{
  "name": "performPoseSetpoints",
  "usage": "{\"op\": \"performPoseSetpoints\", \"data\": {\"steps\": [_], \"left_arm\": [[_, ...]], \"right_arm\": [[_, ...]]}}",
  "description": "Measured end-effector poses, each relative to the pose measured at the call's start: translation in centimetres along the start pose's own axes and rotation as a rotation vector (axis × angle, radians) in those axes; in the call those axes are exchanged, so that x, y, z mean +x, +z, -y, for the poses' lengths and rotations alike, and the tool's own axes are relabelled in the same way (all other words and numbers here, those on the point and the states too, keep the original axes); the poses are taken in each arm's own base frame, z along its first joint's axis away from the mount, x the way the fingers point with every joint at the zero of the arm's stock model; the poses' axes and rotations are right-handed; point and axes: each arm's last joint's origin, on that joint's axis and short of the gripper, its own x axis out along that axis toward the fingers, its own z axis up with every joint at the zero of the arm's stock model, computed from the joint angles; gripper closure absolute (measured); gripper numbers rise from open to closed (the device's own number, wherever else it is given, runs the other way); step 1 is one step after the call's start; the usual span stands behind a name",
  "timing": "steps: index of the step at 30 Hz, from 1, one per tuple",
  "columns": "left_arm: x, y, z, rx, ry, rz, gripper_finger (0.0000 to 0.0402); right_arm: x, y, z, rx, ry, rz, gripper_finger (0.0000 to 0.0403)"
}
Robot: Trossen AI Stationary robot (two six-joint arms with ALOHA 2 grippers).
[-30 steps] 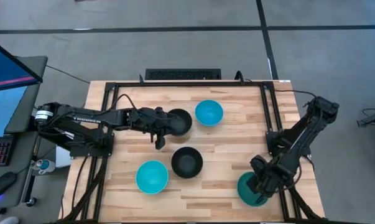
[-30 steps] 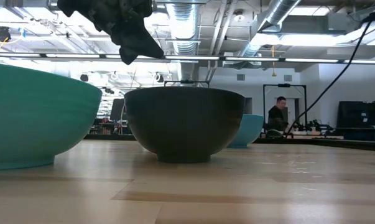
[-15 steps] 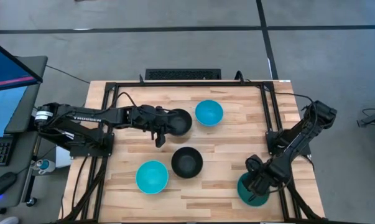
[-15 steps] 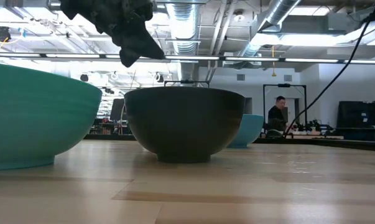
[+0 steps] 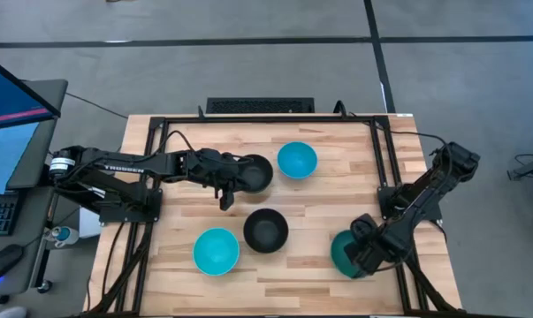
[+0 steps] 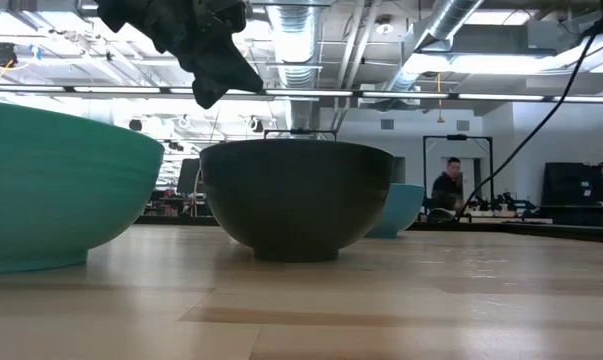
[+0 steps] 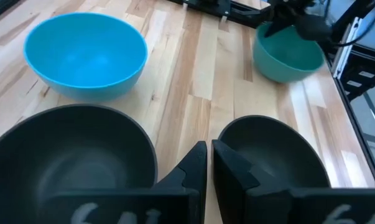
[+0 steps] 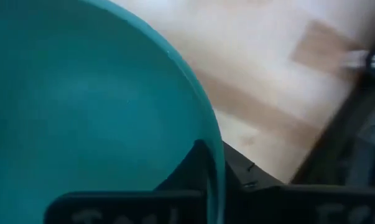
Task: Nest bowls inside each other
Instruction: Stack the green bowl on top of the black bowl
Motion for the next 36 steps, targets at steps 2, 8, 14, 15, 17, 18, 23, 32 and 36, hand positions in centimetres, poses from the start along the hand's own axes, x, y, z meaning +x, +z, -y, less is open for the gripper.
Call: {"op": "performPoseSetpoints", "data": {"steps": [2,8,14,15,17,18,23,32,36], "left_arm": [[0.0,0.0,0.0,0.0,-0.006,-0.002,0.0388],[0.0,0.0,0.0,0.0,-0.017,-0.005,0.0388],[0.0,0.0,0.0,0.011,-0.017,-0.005,0.0388],[0.0,0.0,0.0,0.011,-0.017,-0.005,0.0388],[0.0,0.0,0.0,0.012,-0.017,-0.005,0.0388],[0.0,0.0,0.0,0.012,-0.017,-0.005,0.0388],[0.0,-0.1,0.0,0.011,-0.015,-0.011,0.0388],[-0.1,-0.4,1.0,0.084,-0.022,-0.026,0.0388],[-1.5,-0.3,1.8,0.13,0.021,0.002,0.0388]], "right_arm": [[0.1,0.2,0.4,0.031,-0.044,0.011,0.0351],[0.2,0.1,0.4,0.123,-0.061,-0.026,0.033],[0.2,0.3,-0.3,0.136,-0.005,-0.043,0.0329],[0.2,0.4,-0.3,0.139,0.001,-0.044,0.0331],[0.1,0.7,-0.6,0.133,0.014,-0.048,0.0342],[0.1,0.9,-0.7,0.123,0.024,-0.051,0.0352],[-1.3,2.3,-1.9,0.066,0.086,-0.031,0.0393],[-5.4,7.3,-3.8,-0.005,0.164,0.043,0.0394],[-8.0,10.1,-4.3,-0.007,0.208,0.116,0.0381]]}}
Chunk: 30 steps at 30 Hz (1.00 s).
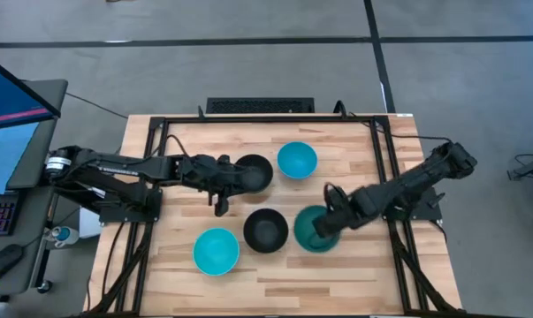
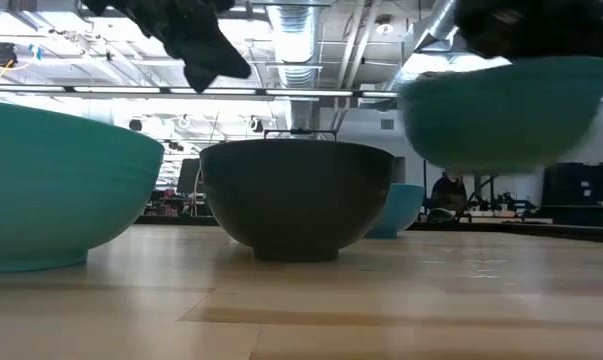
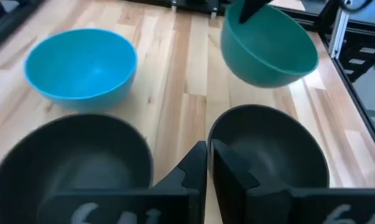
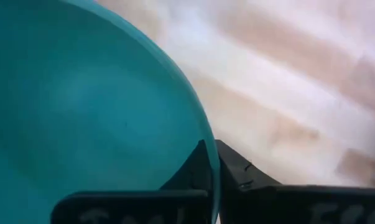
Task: Nest bowls inside each other
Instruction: Stack the green bowl on top of the black bowl
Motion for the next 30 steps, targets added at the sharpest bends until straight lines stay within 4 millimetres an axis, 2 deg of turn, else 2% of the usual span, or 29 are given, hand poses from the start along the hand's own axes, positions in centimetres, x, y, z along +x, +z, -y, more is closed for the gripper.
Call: {"op": "performPoseSetpoints", "data": {"steps": [5,11,15,20,25,30], "left_arm": [[-2.5,-0.1,0.1,0.006,0.046,-0.01,0.0388],[-4.8,-0.6,0.1,-0.001,0.083,-0.041,0.0388],[-6.2,-0.9,0.4,0.011,0.116,-0.038,0.0388],[-7.8,-1.6,0.8,0.021,0.168,-0.053,0.0388],[-9.1,-2.3,1.0,0.026,0.206,-0.073,0.0388],[-10.2,-2.6,1.2,0.031,0.225,-0.054,0.0388]], "right_arm": [[-1.5,2.2,-0.7,-0.05,0.065,0.038,0.0389],[0.1,4.9,-2.5,-0.03,0.161,0.075,0.0387],[1.0,6.9,-4.7,-0.072,0.163,0.056,0.0375],[1.0,8.7,-8.0,-0.147,0.188,0.069,0.0388],[1.6,8.9,-10.1,-0.162,0.19,0.057,0.0383],[3.1,7.5,-11.3,-0.156,0.189,-0.01,0.0373]]}}
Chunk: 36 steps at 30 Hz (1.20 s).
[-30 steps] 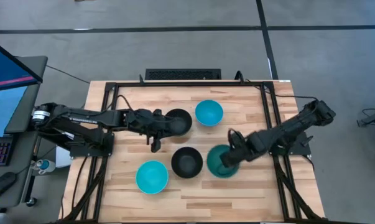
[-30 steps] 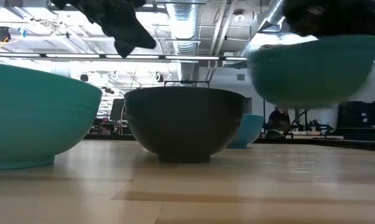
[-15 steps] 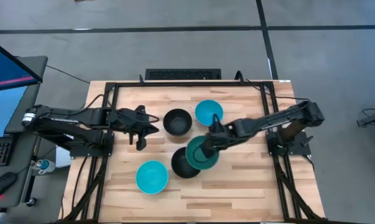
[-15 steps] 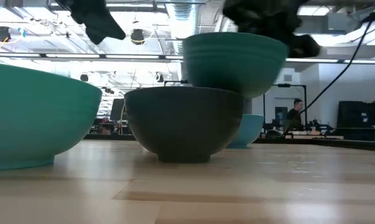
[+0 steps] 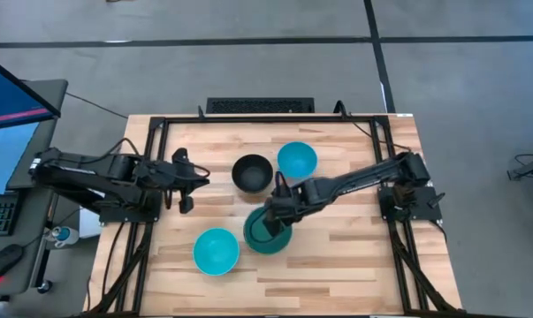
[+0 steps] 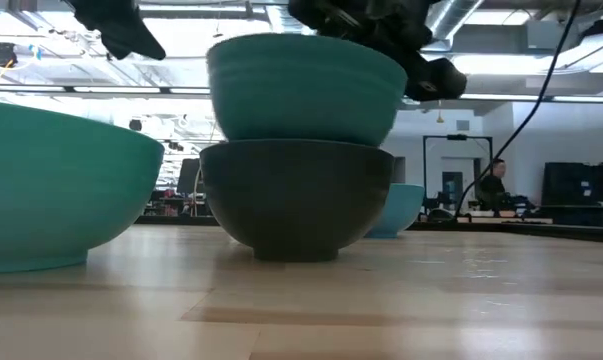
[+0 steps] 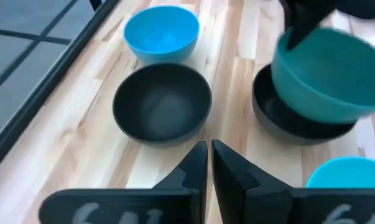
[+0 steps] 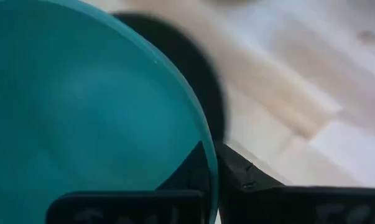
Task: Nest bowls inside each other
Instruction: Stack the green bowl on top of the black bowl
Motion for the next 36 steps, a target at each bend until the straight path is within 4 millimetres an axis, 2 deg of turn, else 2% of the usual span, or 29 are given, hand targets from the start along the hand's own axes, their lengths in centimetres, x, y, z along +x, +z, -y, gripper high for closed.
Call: {"op": "performPoseSetpoints", "data": {"steps": [4,14,19,23,31,36], "left_arm": [[-0.7,-0.1,0.0,0.003,0.005,0.024,0.0388],[-0.8,-0.2,-0.1,0.01,0.011,0.024,0.0388],[-0.8,-0.2,-0.1,0.008,0.008,0.024,0.0388],[-0.8,-0.2,-0.1,0.008,0.009,0.019,0.0388],[-0.8,-0.2,-0.1,0.009,0.01,0.015,0.0388],[-0.8,-0.2,-0.1,0.004,0.01,0.014,0.0388]], "right_arm": [[0.3,-0.7,-0.3,0.018,-0.009,-0.006,0.0381],[0.4,0.7,0.3,0.049,-0.017,0.016,0.0375],[2.2,0.3,0.7,0.008,-0.092,-0.062,0.0384],[3.2,0.3,0.7,0.004,-0.107,-0.095,0.0375],[2.2,1.0,2.2,0.022,-0.218,-0.064,0.0352],[1.7,1.6,2.1,0.02,-0.169,-0.029,0.0351]]}}
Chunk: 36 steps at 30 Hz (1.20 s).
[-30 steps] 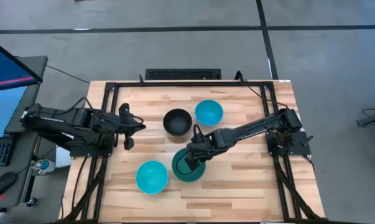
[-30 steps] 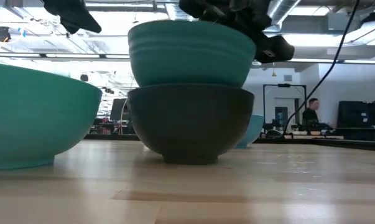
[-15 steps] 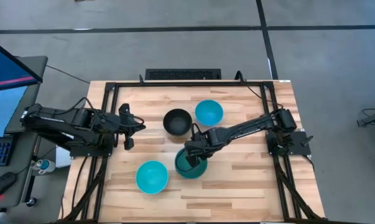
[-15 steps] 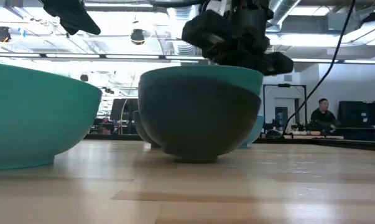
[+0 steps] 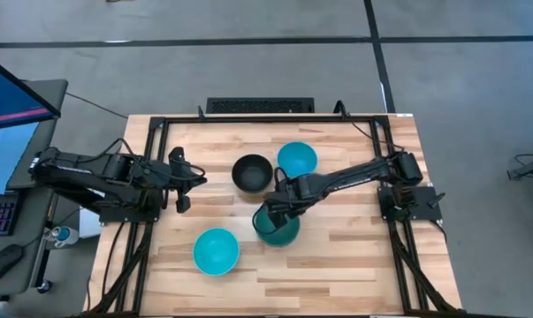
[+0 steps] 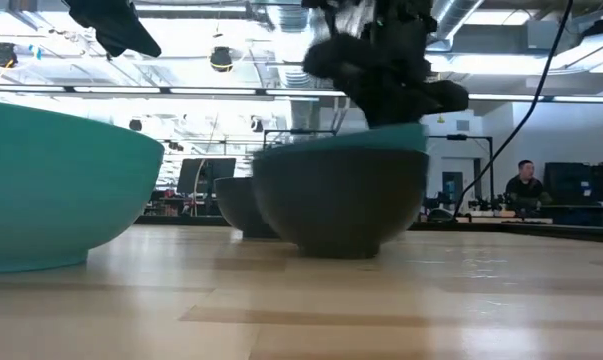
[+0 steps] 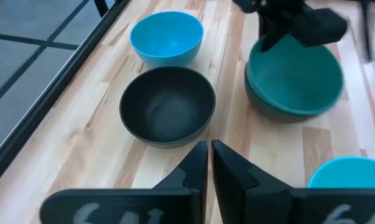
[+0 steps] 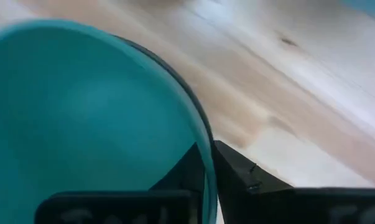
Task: Nest bowls inside each other
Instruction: Stack the green bowl on top of the black bowl, then stack the bottom blue bowl on top of the green bowl
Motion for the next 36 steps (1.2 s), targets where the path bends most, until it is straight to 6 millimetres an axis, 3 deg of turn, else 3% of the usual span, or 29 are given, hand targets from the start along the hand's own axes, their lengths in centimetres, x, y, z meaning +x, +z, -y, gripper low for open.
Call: {"op": "performPoseSetpoints", "data": {"steps": [5,21,25,32,36], "left_arm": [[0.0,0.0,0.0,-0.003,0.0,0.0,0.0388],[0.0,-0.1,0.0,-0.017,0.001,-0.007,0.0388],[0.0,-0.1,0.0,-0.012,0.01,-0.005,0.0388],[0.0,0.0,-0.1,0.004,0.034,0.0,0.0388],[0.3,-0.3,0.0,0.002,0.033,0.01,0.0388]], "right_arm": [[-0.4,0.6,-0.5,-0.006,0.08,0.044,0.0351],[-0.3,1.3,-0.5,-0.055,0.097,0.057,0.0339],[-1.0,1.5,-0.7,-0.06,0.113,0.057,0.0294],[-2.7,1.2,-1.1,-0.062,0.118,0.031,0.0174],[-3.2,1.2,-1.5,-0.052,0.136,0.042,0.0142]]}}
